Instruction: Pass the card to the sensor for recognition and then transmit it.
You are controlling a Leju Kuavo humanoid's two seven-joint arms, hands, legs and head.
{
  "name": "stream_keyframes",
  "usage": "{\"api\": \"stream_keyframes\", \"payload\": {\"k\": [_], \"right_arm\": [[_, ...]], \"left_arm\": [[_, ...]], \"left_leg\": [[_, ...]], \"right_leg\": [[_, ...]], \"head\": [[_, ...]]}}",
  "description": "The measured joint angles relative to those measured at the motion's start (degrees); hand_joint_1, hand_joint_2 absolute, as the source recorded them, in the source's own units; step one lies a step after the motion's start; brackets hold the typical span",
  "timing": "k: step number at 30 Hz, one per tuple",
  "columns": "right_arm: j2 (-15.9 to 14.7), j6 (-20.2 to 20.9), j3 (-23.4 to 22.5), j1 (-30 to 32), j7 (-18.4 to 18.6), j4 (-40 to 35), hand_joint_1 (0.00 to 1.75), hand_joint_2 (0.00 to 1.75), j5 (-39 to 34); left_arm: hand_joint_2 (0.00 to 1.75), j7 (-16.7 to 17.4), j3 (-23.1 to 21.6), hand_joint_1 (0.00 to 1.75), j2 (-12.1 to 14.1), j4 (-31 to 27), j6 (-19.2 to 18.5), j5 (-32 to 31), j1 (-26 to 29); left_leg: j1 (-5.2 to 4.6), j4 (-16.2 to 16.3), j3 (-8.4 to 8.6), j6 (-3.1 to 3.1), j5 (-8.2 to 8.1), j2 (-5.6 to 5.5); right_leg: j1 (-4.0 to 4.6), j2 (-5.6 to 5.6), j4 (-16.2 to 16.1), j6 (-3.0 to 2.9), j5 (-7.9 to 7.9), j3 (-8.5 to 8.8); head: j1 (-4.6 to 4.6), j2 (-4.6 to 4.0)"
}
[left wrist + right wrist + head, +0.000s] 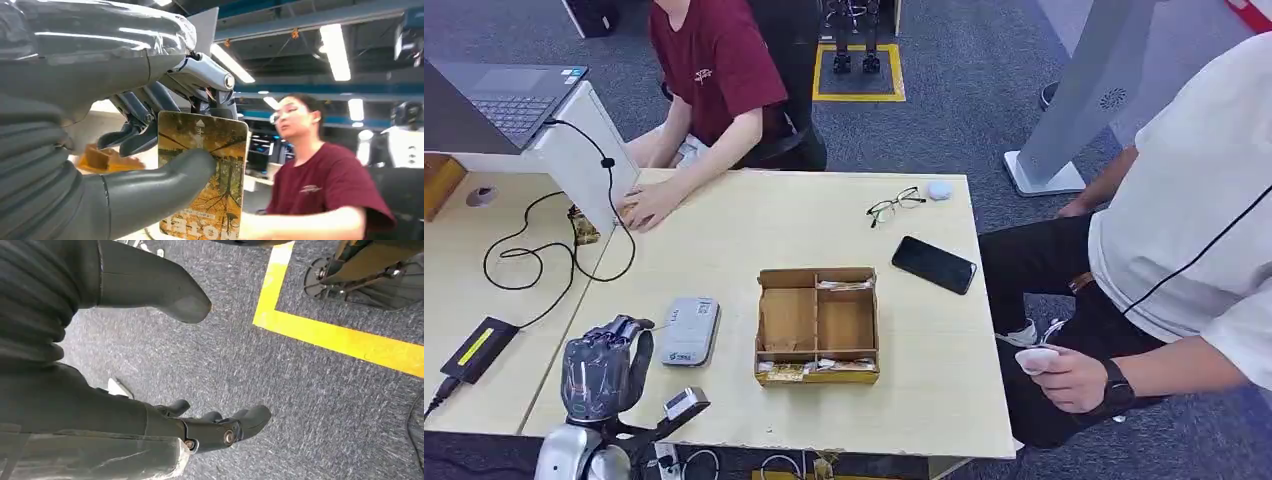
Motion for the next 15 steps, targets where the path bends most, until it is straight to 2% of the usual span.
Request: {"api": "stream_keyframes", "payload": {"k": [5,9,15], "right_arm": [[0.00,0.00,0.00,0.01,0.09,0.00,0.00,1.75,0.28],[0.00,0.00,0.00,0.01,-0.02,0.00,0.00,1.75,0.33],[0.02,-0.02,0.00,-0.01,-0.20,-0.02,0.00,1.75,0.37]], "left_arm": [[1.75,-0.18,4.32,1.75,-1.07,1.25,0.00,-4.84,-0.39],[1.75,-0.37,7.81,1.75,-2.21,1.69,0.00,-5.12,-0.85],[1.75,-0.37,10.76,1.75,-3.38,2.49,0.00,-6.72,-1.92]], "left_leg": [[0.01,0.00,0.01,0.00,0.00,0.00],[0.01,0.00,0.00,0.00,0.00,0.00],[0.01,0.00,0.00,0.00,0.00,0.00]], "right_leg": [[0.01,0.01,0.01,0.00,0.00,-0.02],[0.01,0.00,0.01,-0.01,-0.01,-0.02],[0.00,0.00,0.01,0.00,0.00,-0.02]], "head": [[-0.02,0.00],[0.00,0.00],[0.00,0.00]]}}
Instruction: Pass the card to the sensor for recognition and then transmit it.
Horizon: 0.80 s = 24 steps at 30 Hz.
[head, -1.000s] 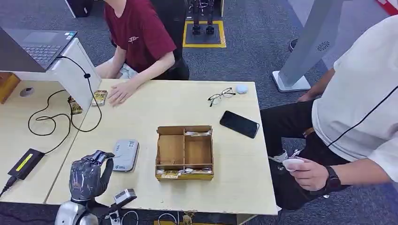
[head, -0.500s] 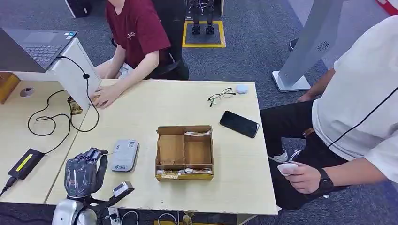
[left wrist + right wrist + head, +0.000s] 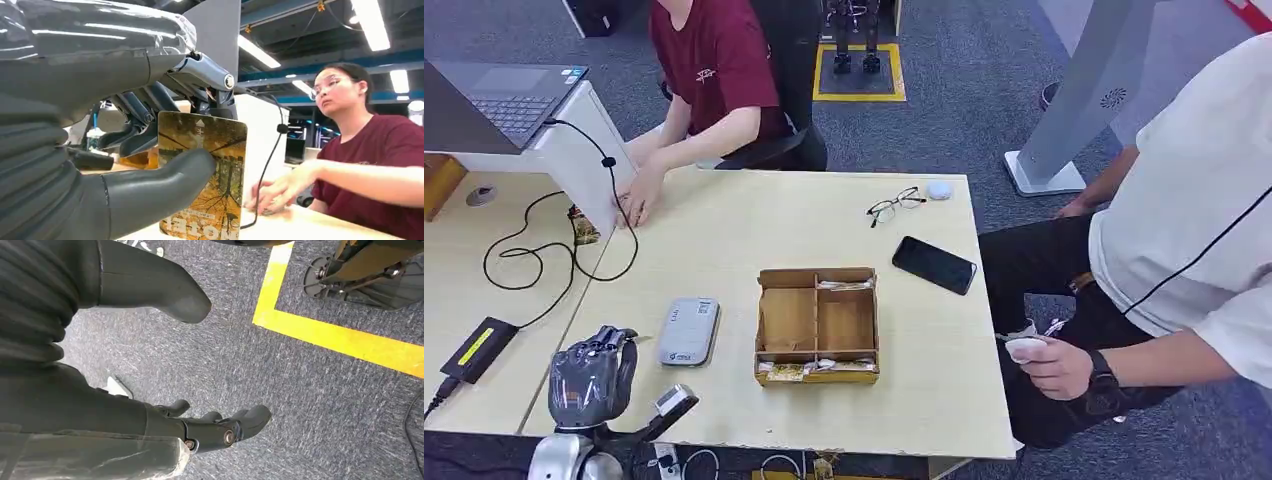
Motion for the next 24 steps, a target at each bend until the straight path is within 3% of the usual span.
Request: {"api": "stream_keyframes", "payload": {"k": [24], "right_arm": [[-0.02,0.02,0.02,-0.07,0.37,-0.02,0.00,1.75,1.01]], "left_arm": [[1.75,0.15,0.31,1.75,-2.65,3.83,0.00,-1.05,-1.92]], "left_leg": [[0.00,0.00,0.00,0.00,0.00,0.00]], "right_leg": [[0.00,0.00,0.00,0.00,0.00,-0.02]], "head": [[-0.02,0.00]]}}
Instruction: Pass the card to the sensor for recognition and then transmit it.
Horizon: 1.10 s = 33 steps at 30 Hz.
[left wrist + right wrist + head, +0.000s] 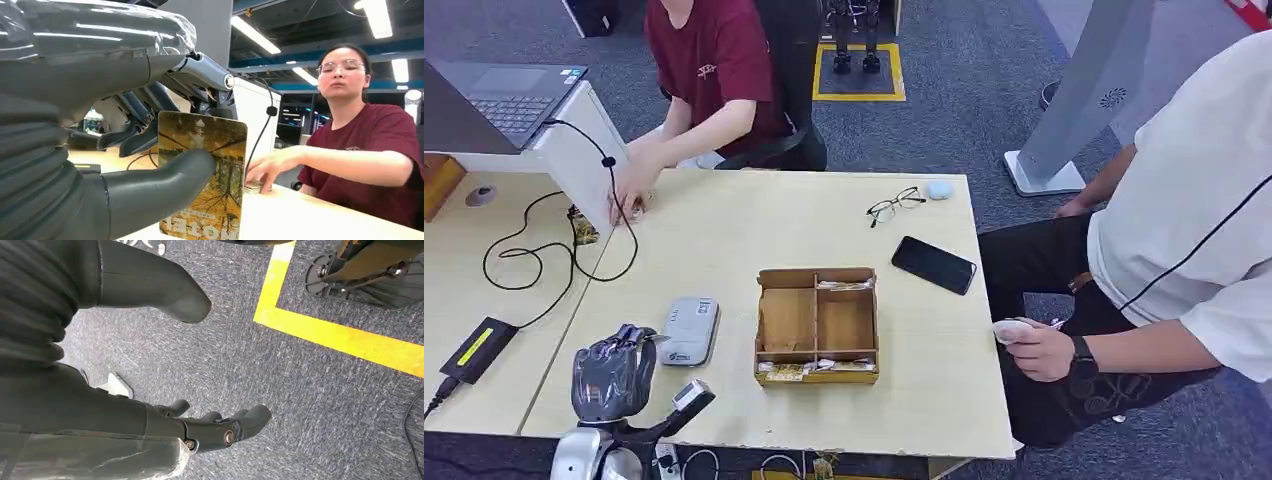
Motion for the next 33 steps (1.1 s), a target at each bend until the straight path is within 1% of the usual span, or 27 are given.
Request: {"api": "stream_keyframes", "payload": {"k": [9,18,21,22,23,25,26,27,28,29,30,32,33], "right_arm": [[0.02,0.09,0.00,0.01,0.00,0.00,0.00,1.75,0.00],[0.02,0.09,0.00,0.01,-0.07,0.00,0.00,1.75,0.09],[0.00,0.09,0.00,0.01,-0.11,0.00,0.00,1.75,0.02],[0.00,0.04,0.00,0.01,-0.18,0.00,0.00,1.75,-0.09],[0.02,-0.02,0.00,0.02,-0.33,0.00,0.00,1.75,-0.18],[0.02,-0.18,-0.07,0.01,-0.42,0.00,0.00,1.75,-0.22],[0.02,-0.24,-0.11,0.01,-0.44,0.00,0.00,1.75,-0.31],[0.02,-0.31,-0.18,0.01,-0.44,0.00,0.00,1.75,-0.35],[0.02,-0.39,-0.24,0.03,-0.44,0.00,0.00,1.75,-0.35],[0.00,-0.42,-0.28,0.12,-0.44,0.00,0.00,1.75,-0.35],[0.00,-0.44,-0.35,0.19,-0.44,0.00,0.00,1.75,-0.35],[0.00,-0.50,-0.48,0.21,-0.44,0.00,0.00,1.75,-0.35],[0.00,-0.52,-0.52,0.25,-0.44,0.00,0.00,1.75,-0.35]], "left_arm": [[1.75,-0.15,0.00,1.75,0.00,0.26,0.00,0.72,-0.05],[1.75,-0.13,0.00,1.75,0.02,0.31,0.00,0.11,-0.04],[1.75,-0.15,0.00,1.75,0.00,0.54,0.00,2.35,-0.04],[1.75,-0.17,-0.15,1.75,0.00,0.99,0.00,4.93,-0.05],[1.75,-0.17,-0.75,1.75,0.07,2.08,0.00,9.81,-0.12],[1.75,-0.20,-3.28,1.75,0.24,5.76,-0.15,21.97,-0.51],[1.75,-0.13,-5.21,1.75,0.64,8.49,-0.57,29.10,-1.10],[1.75,0.28,-8.09,1.75,1.38,11.25,-1.59,36.77,-1.41],[1.75,1.16,-10.90,1.75,2.15,12.31,-3.09,41.85,-1.37],[1.75,3.03,-14.35,1.75,3.11,12.70,-5.85,46.73,-1.34],[1.75,5.61,-17.65,1.75,4.11,12.79,-8.56,50.63,-1.36],[1.75,10.13,-22.50,1.75,6.04,12.76,-12.88,55.33,-1.45],[1.75,12.07,-24.58,1.75,7.06,12.59,-15.13,56.68,-1.54]], "left_leg": [[0.00,0.00,0.00,0.00,0.00,0.00],[0.00,0.00,0.00,0.00,0.00,0.00],[0.00,0.00,0.00,0.00,0.00,0.00],[0.00,0.00,0.00,0.00,0.00,0.00],[0.00,0.00,0.00,0.00,0.00,0.00],[-0.01,0.01,0.00,0.00,0.00,-0.02],[-0.02,0.01,-0.01,0.00,0.00,-0.03],[-0.01,0.01,-0.01,0.00,0.00,-0.02],[-0.01,0.01,-0.01,0.00,0.00,0.01],[-0.01,0.01,-0.01,0.00,0.00,0.01],[-0.01,0.01,-0.01,0.00,0.00,0.01],[-0.01,0.01,0.00,0.00,0.00,0.01],[-0.01,0.01,0.00,0.00,0.00,0.00]], "right_leg": [[0.00,0.00,0.00,0.00,0.00,0.00],[0.00,0.00,0.00,0.00,0.00,0.00],[0.00,0.00,0.00,0.00,0.00,-0.01],[0.00,0.00,0.00,0.00,0.00,-0.02],[0.00,0.00,0.00,0.00,0.00,-0.02],[-0.01,-0.03,-0.01,0.00,0.00,-0.03],[-0.01,-0.03,-0.01,0.00,0.00,-0.01],[-0.01,-0.02,-0.01,0.00,0.00,0.00],[0.00,0.01,-0.01,0.00,0.01,-0.01],[-0.01,0.02,-0.01,0.00,0.01,-0.01],[0.00,0.01,-0.01,0.00,0.01,0.00],[0.00,0.02,0.00,0.00,0.01,0.00],[0.00,0.00,0.00,0.00,0.01,0.02]], "head": [[0.00,0.00],[0.02,0.00],[0.00,0.00],[0.00,0.00],[0.00,0.00],[0.00,0.00],[0.02,0.00],[0.02,0.00],[0.00,0.00],[0.02,0.00],[0.02,0.00],[0.00,0.00],[0.00,0.00]]}}
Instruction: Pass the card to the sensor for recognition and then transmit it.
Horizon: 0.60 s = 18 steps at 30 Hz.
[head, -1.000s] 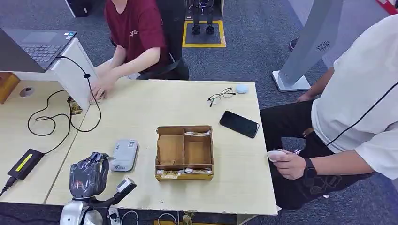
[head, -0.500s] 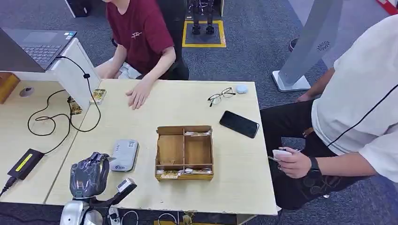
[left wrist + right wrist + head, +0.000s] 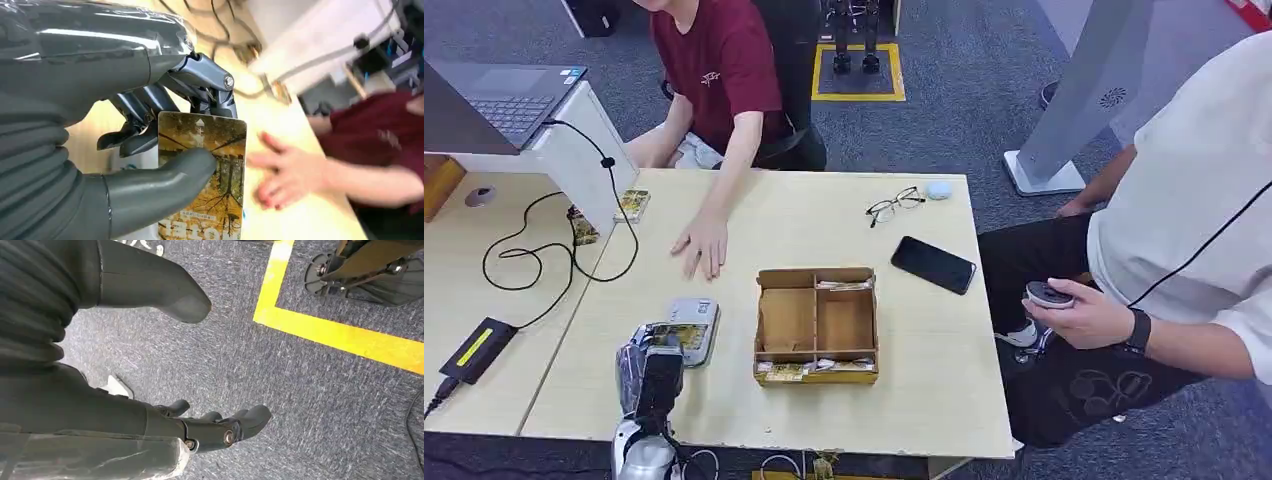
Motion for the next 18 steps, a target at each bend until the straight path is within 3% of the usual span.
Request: {"api": "stream_keyframes", "payload": {"k": [6,10,18], "right_arm": [[0.00,-0.28,-0.11,0.04,0.17,0.00,0.00,1.75,0.22],[0.02,-0.42,-0.11,0.03,0.37,0.00,0.00,1.75,0.28],[0.09,-0.50,-0.11,-0.01,0.79,0.00,0.00,1.75,1.22]], "left_arm": [[1.75,10.60,-9.46,1.75,5.33,-2.73,-11.27,4.30,0.05],[1.75,13.30,-12.95,1.75,7.25,-3.85,-10.65,4.47,0.05],[1.75,15.48,-15.44,1.75,8.45,-3.00,-5.78,1.66,-1.37]], "left_leg": [[0.00,0.00,-0.01,0.00,0.00,-0.03],[-0.01,0.00,0.00,0.00,0.00,-0.02],[0.00,0.00,0.00,0.00,0.03,-0.02]], "right_leg": [[-0.01,-0.03,0.00,0.00,0.00,0.03],[-0.01,-0.03,0.00,0.00,0.00,0.03],[0.00,-0.03,0.01,0.00,0.00,0.03]], "head": [[0.02,0.00],[0.00,0.00],[0.02,0.00]]}}
